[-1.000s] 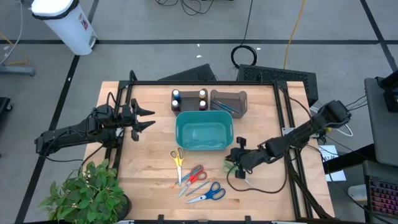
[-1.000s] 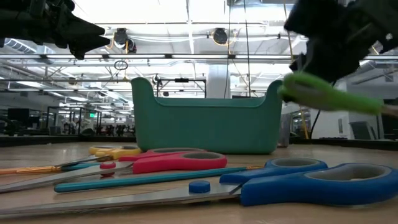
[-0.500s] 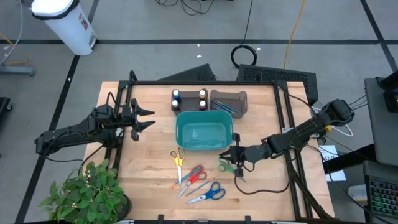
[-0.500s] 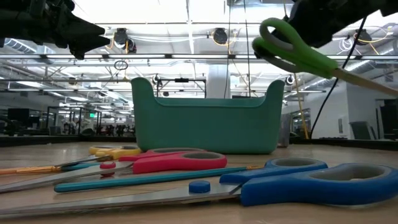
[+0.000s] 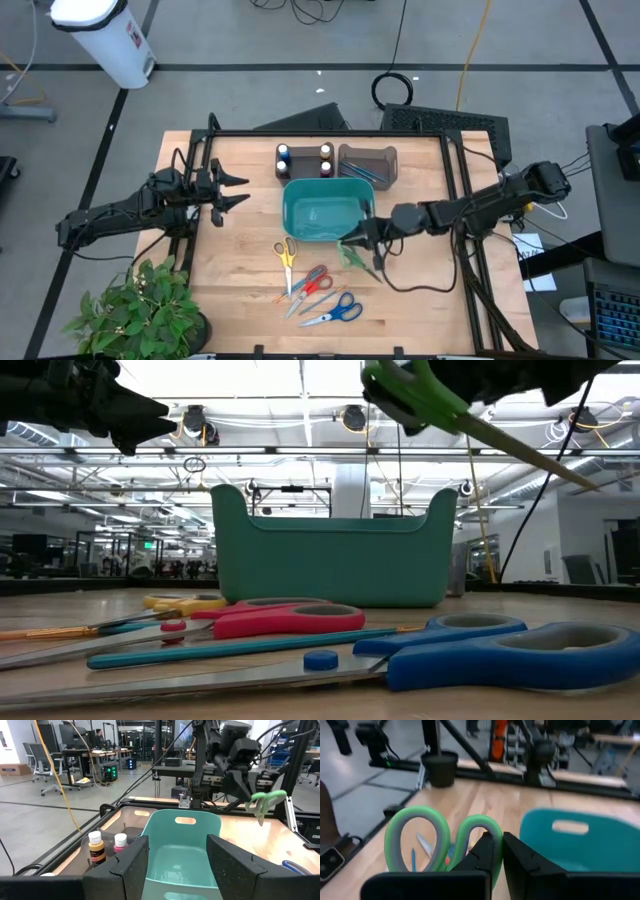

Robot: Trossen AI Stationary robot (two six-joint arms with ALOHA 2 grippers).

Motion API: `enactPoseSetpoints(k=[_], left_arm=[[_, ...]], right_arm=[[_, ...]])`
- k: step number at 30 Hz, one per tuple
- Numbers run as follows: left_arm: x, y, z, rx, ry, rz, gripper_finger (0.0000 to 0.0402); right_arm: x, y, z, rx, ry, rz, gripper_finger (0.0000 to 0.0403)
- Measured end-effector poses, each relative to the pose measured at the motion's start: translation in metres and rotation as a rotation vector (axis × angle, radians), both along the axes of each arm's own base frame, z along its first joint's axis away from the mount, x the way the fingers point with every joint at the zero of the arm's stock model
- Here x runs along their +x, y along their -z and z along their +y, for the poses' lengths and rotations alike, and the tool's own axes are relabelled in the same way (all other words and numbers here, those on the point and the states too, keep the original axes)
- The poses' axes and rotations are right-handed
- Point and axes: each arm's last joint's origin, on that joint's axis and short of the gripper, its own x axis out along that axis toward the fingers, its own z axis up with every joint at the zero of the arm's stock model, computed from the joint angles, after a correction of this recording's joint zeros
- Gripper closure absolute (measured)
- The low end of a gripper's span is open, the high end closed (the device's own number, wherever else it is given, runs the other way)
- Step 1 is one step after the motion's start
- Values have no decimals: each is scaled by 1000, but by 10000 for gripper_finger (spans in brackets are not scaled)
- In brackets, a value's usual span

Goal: Pick & Place Paint Supplies
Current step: Put the green scissors into the green bin

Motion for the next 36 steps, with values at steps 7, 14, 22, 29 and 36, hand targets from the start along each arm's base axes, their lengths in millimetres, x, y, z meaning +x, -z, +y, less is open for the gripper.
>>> enactPoseSetpoints(k=[7,14,22,29,36], left_arm=[[0,0,0,0,0,0,195],[0,0,0,0,0,0,194],[0,0,0,0,0,0,194],[0,0,0,0,0,0,195],[0,0,0,0,0,0,195]], right_arm=[[5,-7,-22,-35,2,-83,390],[7,-19,-41,-44,-16,-216,391],[10,-35,-52,-198,-30,-447,391],[28,-25,-69,-284,26,-476,391],[53,-30,-101,-315,96,-326,391]])
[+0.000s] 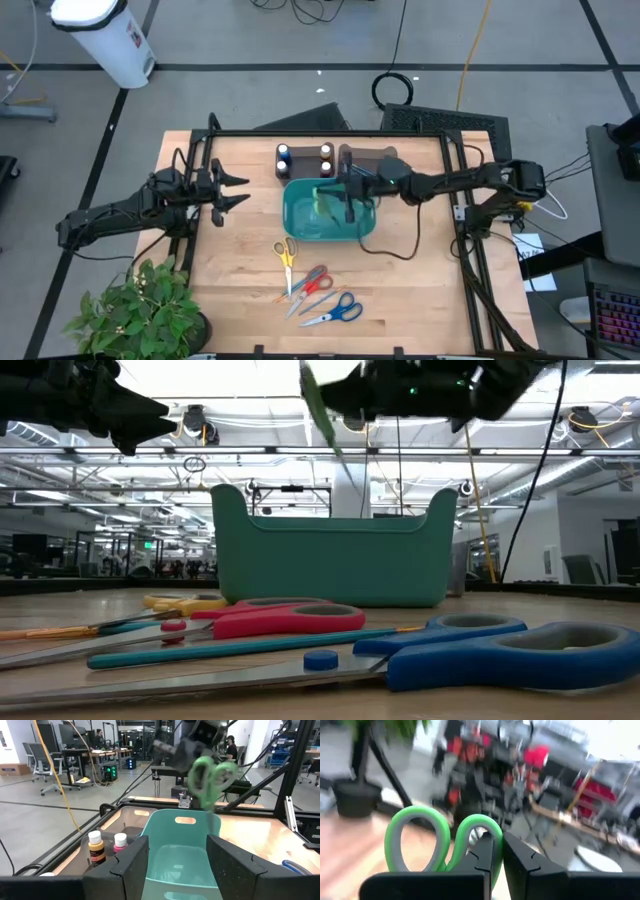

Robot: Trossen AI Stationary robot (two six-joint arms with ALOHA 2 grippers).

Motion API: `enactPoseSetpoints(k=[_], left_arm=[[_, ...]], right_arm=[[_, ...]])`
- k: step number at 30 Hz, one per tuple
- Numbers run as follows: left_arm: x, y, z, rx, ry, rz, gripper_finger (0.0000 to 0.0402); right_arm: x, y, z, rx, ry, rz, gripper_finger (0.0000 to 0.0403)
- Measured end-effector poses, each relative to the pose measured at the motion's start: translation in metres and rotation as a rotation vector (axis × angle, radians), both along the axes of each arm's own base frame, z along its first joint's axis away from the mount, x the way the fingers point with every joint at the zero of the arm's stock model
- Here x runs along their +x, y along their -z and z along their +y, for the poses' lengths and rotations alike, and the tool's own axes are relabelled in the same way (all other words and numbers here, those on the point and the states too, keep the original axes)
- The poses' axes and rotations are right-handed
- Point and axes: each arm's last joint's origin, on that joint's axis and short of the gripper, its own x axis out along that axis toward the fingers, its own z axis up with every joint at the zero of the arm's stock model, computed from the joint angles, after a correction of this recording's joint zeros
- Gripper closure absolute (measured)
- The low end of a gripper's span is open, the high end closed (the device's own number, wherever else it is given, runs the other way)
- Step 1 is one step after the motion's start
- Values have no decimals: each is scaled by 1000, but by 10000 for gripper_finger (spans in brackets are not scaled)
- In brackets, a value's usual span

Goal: Pick & Place Paint Supplies
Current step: Put the green scissors into the green bin

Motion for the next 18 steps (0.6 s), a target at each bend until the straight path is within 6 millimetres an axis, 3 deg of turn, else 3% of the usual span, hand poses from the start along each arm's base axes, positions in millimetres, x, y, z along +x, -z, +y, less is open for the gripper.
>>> enactPoseSetpoints(k=[6,18], left_arm=[[0,0,0,0,0,-1,194],[0,0,0,0,0,-1,194]], right_arm=[[3,2,-19,-29,56,193,391],[-5,27,-18,-85,49,310,392]])
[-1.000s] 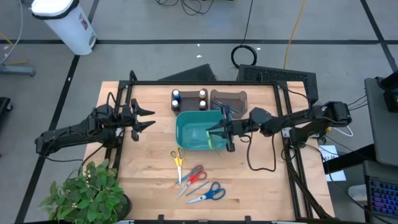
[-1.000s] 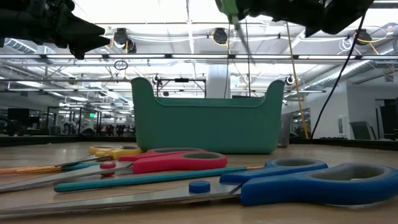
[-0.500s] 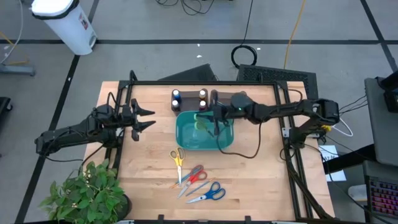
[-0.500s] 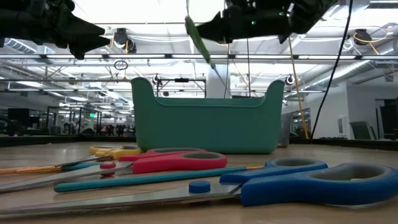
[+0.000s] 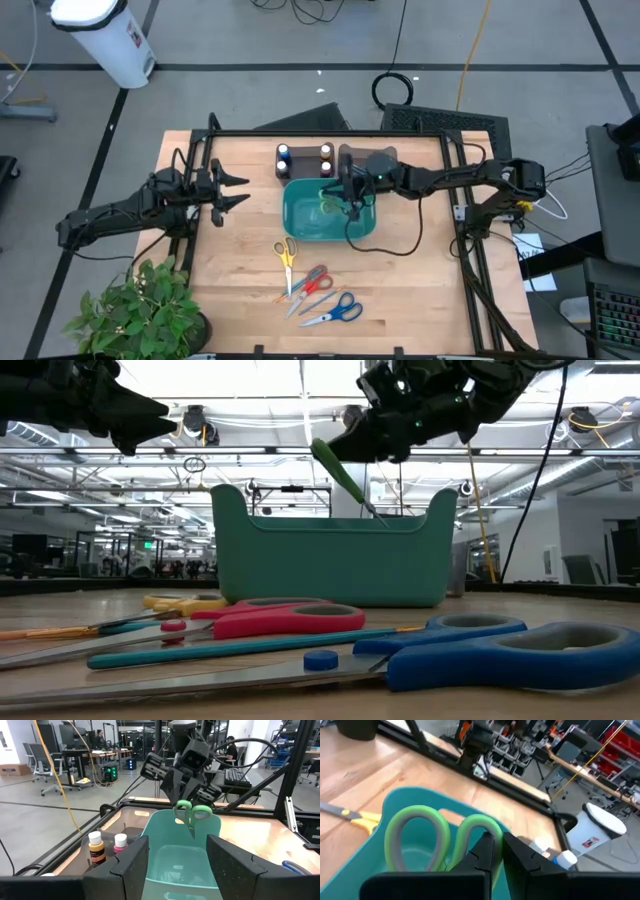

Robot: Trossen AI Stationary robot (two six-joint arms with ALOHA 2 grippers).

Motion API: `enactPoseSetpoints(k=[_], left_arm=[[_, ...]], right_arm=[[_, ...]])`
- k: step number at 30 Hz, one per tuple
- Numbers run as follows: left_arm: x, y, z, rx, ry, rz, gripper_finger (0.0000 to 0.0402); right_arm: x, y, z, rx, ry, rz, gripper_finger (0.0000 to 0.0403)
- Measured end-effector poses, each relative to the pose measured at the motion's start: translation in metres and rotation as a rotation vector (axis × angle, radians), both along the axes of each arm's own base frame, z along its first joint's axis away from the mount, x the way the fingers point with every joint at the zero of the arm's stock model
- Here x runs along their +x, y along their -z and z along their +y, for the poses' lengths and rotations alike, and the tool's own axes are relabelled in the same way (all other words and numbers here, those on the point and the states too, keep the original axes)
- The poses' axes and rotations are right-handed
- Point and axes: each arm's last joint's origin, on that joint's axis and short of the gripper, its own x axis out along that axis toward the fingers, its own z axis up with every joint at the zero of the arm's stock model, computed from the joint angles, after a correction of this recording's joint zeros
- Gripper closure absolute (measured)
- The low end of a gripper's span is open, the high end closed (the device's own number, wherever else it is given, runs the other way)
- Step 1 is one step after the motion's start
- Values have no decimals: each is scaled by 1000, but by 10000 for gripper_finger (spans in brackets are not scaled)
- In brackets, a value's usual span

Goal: Pick & Place Paint Supplies
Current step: Put the green scissors into the green bin

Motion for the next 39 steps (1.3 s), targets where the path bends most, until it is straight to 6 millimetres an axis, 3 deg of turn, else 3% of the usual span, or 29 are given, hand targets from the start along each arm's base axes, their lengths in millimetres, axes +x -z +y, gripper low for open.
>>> enactPoseSetpoints(k=[11,22,39], left_arm=[[0,0,0,0,0,1,194],[0,0,0,0,0,1,195],[0,0,0,0,0,1,195]], right_arm=[[-5,14,5,-3,16,35,392],[18,55,11,-3,22,122,391],[27,62,9,-29,16,100,361]])
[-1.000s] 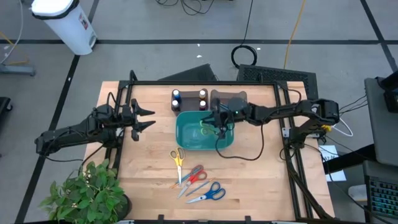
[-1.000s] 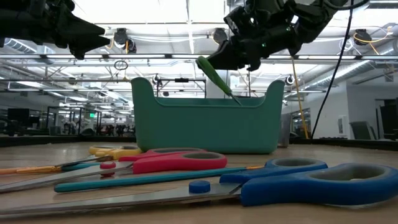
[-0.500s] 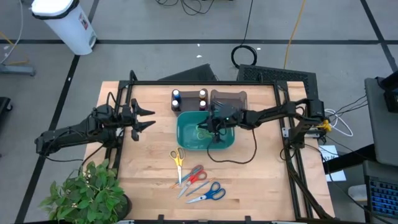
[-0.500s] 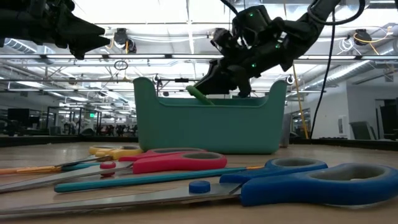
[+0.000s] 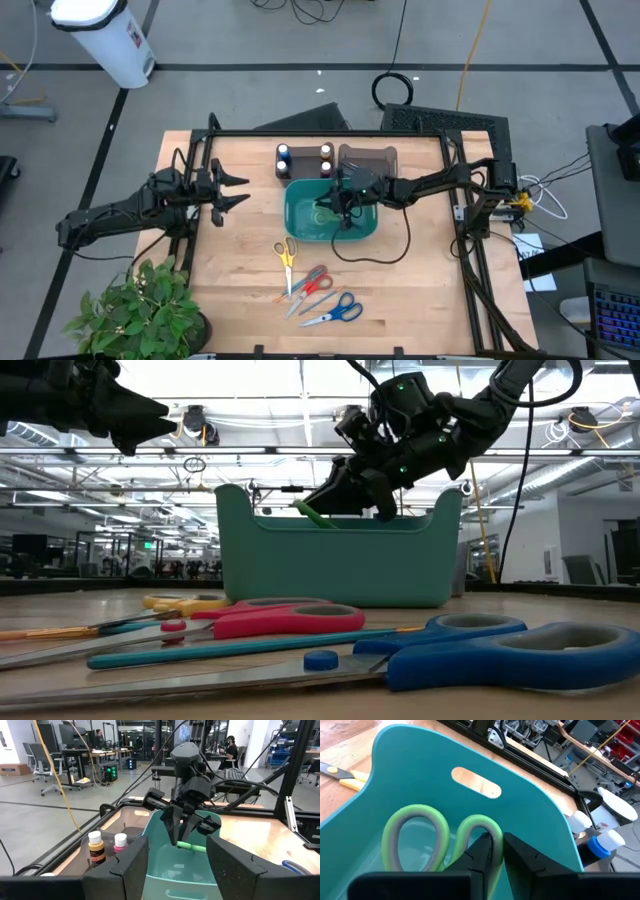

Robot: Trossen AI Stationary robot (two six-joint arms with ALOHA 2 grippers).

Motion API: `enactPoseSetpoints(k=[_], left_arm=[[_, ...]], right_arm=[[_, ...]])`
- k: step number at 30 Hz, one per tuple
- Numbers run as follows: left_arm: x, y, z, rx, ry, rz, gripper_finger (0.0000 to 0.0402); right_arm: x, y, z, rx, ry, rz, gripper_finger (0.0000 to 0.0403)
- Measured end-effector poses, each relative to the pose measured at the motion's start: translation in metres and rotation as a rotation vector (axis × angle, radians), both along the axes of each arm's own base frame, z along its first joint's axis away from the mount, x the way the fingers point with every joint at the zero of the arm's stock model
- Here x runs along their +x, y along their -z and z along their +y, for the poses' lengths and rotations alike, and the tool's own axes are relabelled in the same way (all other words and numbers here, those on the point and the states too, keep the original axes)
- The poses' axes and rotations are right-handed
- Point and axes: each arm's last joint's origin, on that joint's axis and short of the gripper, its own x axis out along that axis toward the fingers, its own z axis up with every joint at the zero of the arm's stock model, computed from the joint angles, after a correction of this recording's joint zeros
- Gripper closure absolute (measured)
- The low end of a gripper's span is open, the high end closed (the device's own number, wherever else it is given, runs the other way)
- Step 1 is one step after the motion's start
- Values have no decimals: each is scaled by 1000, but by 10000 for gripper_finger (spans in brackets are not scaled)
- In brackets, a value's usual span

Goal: Pick & Place Paint Supplies
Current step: Put the green scissors into the green bin, then put the blue scissors into the green bin

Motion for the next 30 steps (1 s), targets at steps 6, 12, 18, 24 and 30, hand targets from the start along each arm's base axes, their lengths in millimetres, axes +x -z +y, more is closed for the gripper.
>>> enactPoseSetpoints(k=[6,12,18,24,30], left_arm=[[0,0,0,0,0,-1,195],[0,0,0,0,0,0,194],[0,0,0,0,0,0,194],[0,0,0,0,0,0,195],[0,0,0,0,0,0,195]], right_arm=[[0,0,0,5,2,0,316],[2,-8,1,84,31,-78,273],[-3,-38,17,131,-3,-190,250],[-15,-71,46,229,-72,-269,247],[-23,-84,80,335,-158,-285,251]])
